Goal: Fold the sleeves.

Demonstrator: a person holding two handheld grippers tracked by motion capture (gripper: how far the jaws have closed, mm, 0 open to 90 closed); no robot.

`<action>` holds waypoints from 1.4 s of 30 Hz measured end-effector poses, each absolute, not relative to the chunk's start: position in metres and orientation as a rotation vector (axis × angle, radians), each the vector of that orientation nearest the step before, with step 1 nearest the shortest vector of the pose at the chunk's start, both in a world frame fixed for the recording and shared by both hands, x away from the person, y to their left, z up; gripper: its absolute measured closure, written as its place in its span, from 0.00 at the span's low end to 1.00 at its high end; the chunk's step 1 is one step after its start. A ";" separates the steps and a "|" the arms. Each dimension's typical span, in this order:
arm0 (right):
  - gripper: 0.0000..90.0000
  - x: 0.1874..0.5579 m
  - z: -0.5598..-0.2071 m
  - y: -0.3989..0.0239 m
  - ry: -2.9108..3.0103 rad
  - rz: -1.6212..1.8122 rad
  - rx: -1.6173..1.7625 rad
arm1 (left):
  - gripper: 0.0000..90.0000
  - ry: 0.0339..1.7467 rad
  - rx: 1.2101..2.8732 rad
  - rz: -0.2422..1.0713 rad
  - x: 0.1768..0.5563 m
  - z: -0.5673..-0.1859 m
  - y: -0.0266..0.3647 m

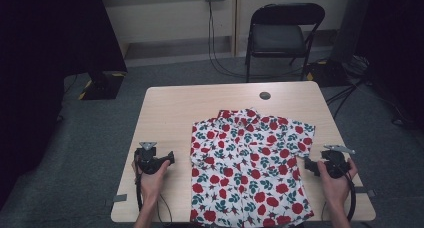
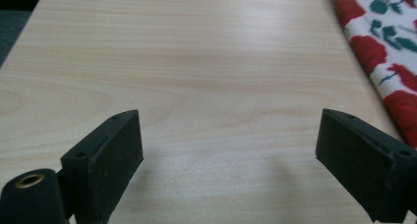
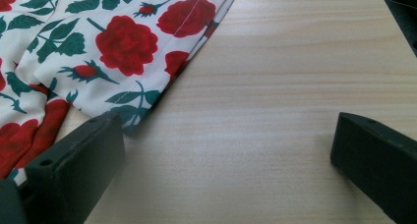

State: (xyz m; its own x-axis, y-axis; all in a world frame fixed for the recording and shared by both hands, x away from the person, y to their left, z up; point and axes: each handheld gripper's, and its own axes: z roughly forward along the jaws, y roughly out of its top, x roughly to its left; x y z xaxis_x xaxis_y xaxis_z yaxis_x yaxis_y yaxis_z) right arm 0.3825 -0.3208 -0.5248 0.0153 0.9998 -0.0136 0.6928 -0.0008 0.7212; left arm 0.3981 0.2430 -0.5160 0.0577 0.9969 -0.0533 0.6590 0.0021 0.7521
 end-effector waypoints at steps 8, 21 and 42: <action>0.00 0.383 -0.525 -0.321 1.733 0.724 1.750 | 0.08 1.657 1.788 0.712 0.405 -0.526 0.235; 0.00 0.383 -0.524 -0.322 1.751 0.726 1.742 | 0.05 1.669 1.769 0.727 0.404 -0.527 0.234; 0.06 0.399 -0.477 -0.336 1.805 0.885 1.635 | 0.00 1.692 1.769 0.723 0.406 -0.528 0.233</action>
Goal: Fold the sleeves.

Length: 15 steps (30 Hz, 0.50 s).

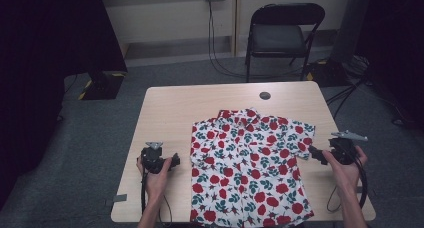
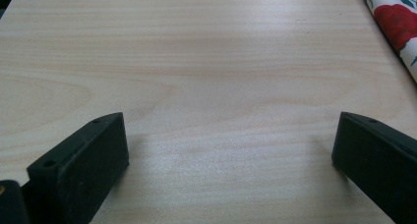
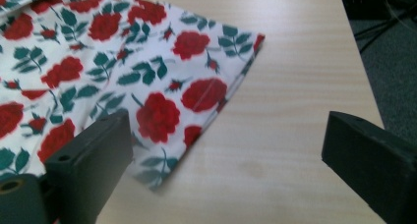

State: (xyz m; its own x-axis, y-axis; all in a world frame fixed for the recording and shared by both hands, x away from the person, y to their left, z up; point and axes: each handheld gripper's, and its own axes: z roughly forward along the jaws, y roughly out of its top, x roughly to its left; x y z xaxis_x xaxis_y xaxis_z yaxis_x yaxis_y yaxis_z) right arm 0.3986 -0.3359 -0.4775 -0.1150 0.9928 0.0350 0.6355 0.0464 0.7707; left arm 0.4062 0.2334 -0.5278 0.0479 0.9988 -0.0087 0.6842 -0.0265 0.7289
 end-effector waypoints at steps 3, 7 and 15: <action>0.06 0.404 -0.469 -0.334 1.802 0.886 1.610 | 0.00 1.693 1.769 0.723 0.406 -0.528 0.233; 0.07 0.411 -0.457 -0.332 1.798 0.895 1.582 | 0.00 1.693 1.769 0.723 0.406 -0.528 0.233; 0.06 0.434 -0.438 -0.330 1.836 0.913 1.507 | 0.00 1.693 1.769 0.723 0.406 -0.528 0.233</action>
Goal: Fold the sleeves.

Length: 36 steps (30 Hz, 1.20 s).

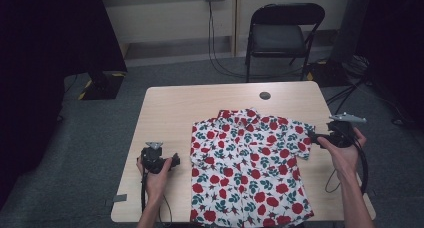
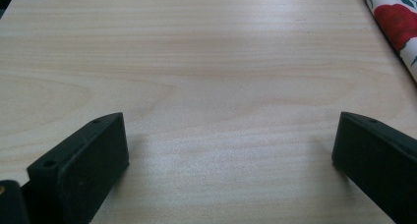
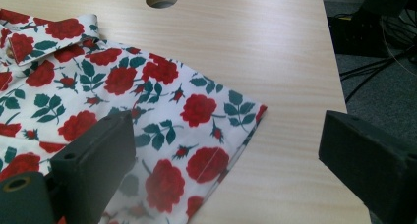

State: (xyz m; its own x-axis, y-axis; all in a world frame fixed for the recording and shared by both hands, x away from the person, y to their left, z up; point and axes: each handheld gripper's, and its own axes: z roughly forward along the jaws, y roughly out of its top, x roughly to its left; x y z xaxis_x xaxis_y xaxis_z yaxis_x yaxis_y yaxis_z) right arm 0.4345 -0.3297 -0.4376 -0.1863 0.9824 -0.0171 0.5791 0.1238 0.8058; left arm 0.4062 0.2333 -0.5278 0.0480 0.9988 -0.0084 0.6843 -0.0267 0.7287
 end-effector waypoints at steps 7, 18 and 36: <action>0.10 0.454 -0.419 -0.327 1.833 0.923 1.472 | 0.00 1.692 1.769 0.723 0.406 -0.528 0.233; 0.26 0.489 -0.446 -0.340 1.864 0.795 1.588 | 0.00 1.693 1.770 0.723 0.406 -0.528 0.233; 0.57 0.522 -0.500 -0.356 1.889 0.782 1.742 | 0.00 1.692 1.772 0.724 0.406 -0.528 0.233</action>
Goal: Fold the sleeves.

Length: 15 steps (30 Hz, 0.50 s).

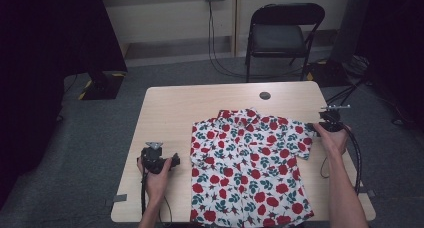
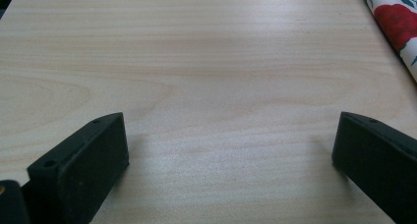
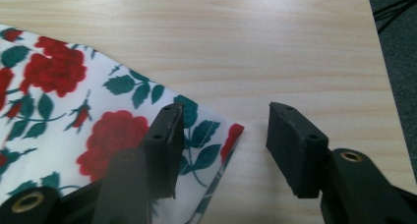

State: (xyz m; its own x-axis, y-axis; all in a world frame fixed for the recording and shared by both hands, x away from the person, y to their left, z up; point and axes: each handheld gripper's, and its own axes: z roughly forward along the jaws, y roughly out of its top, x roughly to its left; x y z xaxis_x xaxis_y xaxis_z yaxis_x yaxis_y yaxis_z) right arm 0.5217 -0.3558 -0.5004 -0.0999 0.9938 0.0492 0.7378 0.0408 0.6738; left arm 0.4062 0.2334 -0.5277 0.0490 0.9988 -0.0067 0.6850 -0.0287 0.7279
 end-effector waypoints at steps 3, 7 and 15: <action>0.60 0.522 -0.504 -0.356 1.874 0.798 1.741 | 0.00 1.692 1.772 0.724 0.406 -0.528 0.233; 0.67 0.521 -0.505 -0.354 1.861 0.765 1.718 | 0.00 1.692 1.773 0.724 0.406 -0.528 0.233; 0.83 0.523 -0.505 -0.347 1.874 0.751 1.687 | 0.00 1.692 1.773 0.724 0.406 -0.528 0.233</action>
State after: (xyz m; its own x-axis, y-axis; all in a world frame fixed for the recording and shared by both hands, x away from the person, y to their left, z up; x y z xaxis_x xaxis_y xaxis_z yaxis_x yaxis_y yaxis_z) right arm 0.5230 -0.3469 -0.5047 -0.1027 0.9947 -0.0058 0.7156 0.0779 0.6941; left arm 0.4062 0.2334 -0.5277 0.0492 0.9988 -0.0063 0.6852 -0.0292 0.7278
